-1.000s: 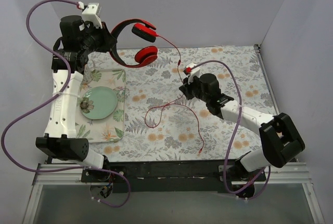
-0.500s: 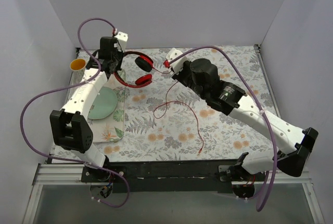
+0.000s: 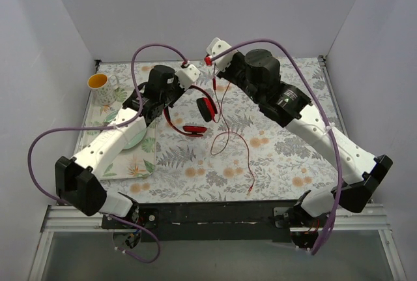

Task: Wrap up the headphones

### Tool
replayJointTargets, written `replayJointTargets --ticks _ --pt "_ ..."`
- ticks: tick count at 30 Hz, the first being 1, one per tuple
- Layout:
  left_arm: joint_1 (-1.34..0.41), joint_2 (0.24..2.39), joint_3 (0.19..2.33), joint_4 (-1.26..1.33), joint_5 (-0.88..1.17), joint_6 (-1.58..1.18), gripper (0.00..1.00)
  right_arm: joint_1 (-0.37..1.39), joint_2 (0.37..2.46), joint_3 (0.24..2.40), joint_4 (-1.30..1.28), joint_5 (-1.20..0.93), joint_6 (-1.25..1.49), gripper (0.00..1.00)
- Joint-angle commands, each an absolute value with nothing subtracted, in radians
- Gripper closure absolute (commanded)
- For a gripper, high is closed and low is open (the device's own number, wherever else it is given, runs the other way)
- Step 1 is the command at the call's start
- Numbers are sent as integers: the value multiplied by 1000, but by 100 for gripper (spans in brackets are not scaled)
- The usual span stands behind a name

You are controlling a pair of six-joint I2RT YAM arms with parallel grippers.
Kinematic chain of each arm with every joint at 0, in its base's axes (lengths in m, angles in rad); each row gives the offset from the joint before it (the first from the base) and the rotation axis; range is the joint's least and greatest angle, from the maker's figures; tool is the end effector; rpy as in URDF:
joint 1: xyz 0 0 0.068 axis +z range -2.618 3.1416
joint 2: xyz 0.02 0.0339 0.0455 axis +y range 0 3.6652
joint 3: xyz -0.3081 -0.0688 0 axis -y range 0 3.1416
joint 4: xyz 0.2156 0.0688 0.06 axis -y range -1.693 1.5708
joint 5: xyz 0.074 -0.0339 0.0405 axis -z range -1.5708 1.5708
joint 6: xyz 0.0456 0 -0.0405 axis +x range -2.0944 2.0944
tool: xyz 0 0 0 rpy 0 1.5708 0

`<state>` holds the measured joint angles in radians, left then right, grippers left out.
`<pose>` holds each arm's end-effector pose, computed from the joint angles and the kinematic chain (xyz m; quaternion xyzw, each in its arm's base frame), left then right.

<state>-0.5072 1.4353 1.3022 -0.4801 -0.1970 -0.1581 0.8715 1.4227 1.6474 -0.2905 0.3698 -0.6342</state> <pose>0.2641 -0.1365 0.3813 0.1088 0.8777 -0.0672 0.4618 0.1977 0.2095 0.5171 -0.3989 0.6095 -0.0537 0.6830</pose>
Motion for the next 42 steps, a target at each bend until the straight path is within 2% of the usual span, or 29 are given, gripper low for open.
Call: replayJointTargets --ticks 1,4,9,13,18,34,42 --pt "-506 1336 1325 -474 -152 -114 100 775 1431 1718 -275 301 -655 99" --pt "-506 1330 1336 -498 -149 -101 100 712 1437 1729 -275 264 -640 99" --pt "-524 1328 1405 -615 -29 -132 100 666 1465 1764 -276 144 -640 99" --pt "-567 1335 1410 -660 -32 -138 100 644 1511 1839 -298 78 -634 99" --pt "-604 1322 1430 -751 61 -143 100 563 1592 1940 -334 -41 -572 99" --pt "-683 1356 1560 -867 297 -213 100 540 1720 1999 -287 -209 -336 99" --pt "-683 1373 1548 -833 210 -230 100 540 1730 2005 -295 -196 -287 99"
